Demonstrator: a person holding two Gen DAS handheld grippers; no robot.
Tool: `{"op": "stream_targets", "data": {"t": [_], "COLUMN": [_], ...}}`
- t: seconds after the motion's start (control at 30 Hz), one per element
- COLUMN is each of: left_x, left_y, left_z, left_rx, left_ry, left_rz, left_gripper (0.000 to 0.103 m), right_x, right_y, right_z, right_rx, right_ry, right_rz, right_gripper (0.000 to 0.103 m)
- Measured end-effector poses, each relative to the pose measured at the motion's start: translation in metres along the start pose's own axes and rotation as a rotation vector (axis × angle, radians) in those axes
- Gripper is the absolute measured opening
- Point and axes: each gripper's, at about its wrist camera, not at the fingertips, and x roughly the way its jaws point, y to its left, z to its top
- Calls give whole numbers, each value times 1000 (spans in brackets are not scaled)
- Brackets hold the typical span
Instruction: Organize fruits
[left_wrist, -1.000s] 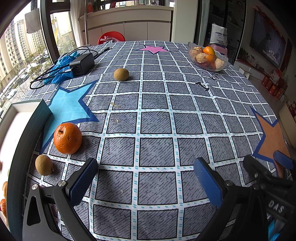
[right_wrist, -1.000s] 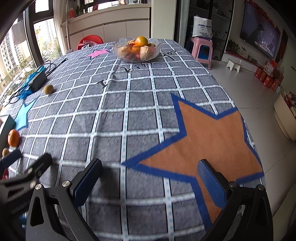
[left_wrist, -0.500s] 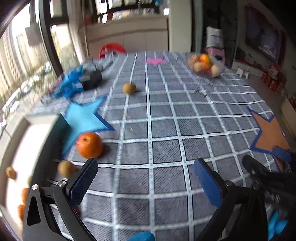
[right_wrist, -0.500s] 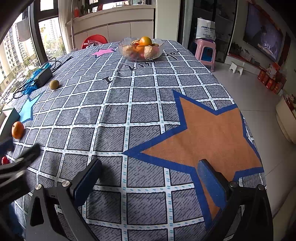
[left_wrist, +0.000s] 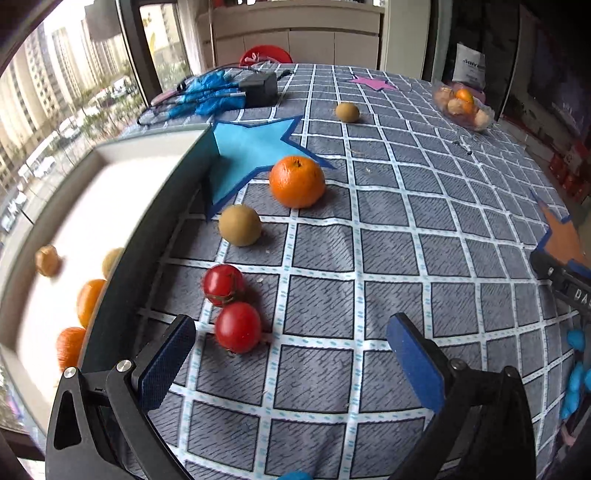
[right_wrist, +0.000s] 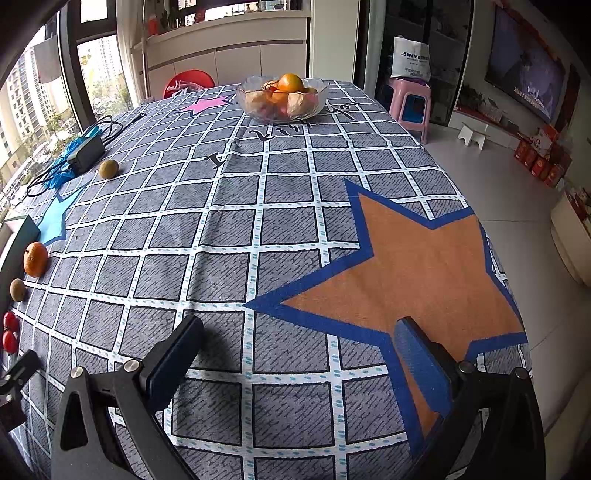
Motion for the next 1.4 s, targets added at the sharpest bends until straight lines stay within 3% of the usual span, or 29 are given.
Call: {"op": "stream_targets", "data": {"t": [0.2, 0.3, 0.4, 0.47, 0.5, 0.57, 0.7, 1.0, 1.07, 1.13, 1.2, 1.23, 1.27, 1.4], "left_x": [1, 1, -5, -10, -11, -14, -17, -19, -19, -19, -19, -19, -19, -21], "left_y": [6, 6, 3, 3, 3, 9, 26, 36, 38, 39, 39, 39, 39, 39], "left_z": [2, 1, -4, -6, -6, -8, -11, -13, -13, -13, -13, -13, -14, -17], "left_rx": [-4, 2, 26, 39, 40, 33, -4, -18, -26, -28, -24, -20, -15, -1], "left_ry": [17, 10, -32, -45, -50, -64, -68, -63, -61, -61, -64, -66, -70, -84], "left_rz": [-14, -20, -33, -45, -48, -65, -151, -207, -218, -225, -226, -226, -226, -241], "left_gripper": [103, 101, 82, 58, 51, 23, 23, 23, 23, 23, 23, 23, 23, 23], "right_x": [-5, -24, -45, -55, -58, -61, -53, -13, -4, 1, 8, 8, 7, -3], "right_y": [2, 14, 40, 62, 73, 97, 152, 220, 229, 235, 238, 237, 235, 211], "right_z": [-2, -5, -1, 3, 4, 6, 9, 32, 36, 35, 32, 30, 28, 24], "right_rx": [-6, -20, -84, -130, -154, -203, -314, -354, -356, -361, -361, -360, -359, -285], "right_ry": [11, -24, -67, -81, -85, -94, -100, -55, -31, -12, 12, 1, -8, -12], "right_rz": [0, 65, 141, 200, 224, 255, 274, 313, 339, 349, 372, 374, 361, 399], "right_gripper": [103, 103, 103, 103, 103, 103, 103, 101, 86, 79, 61, 42, 37, 37]}}
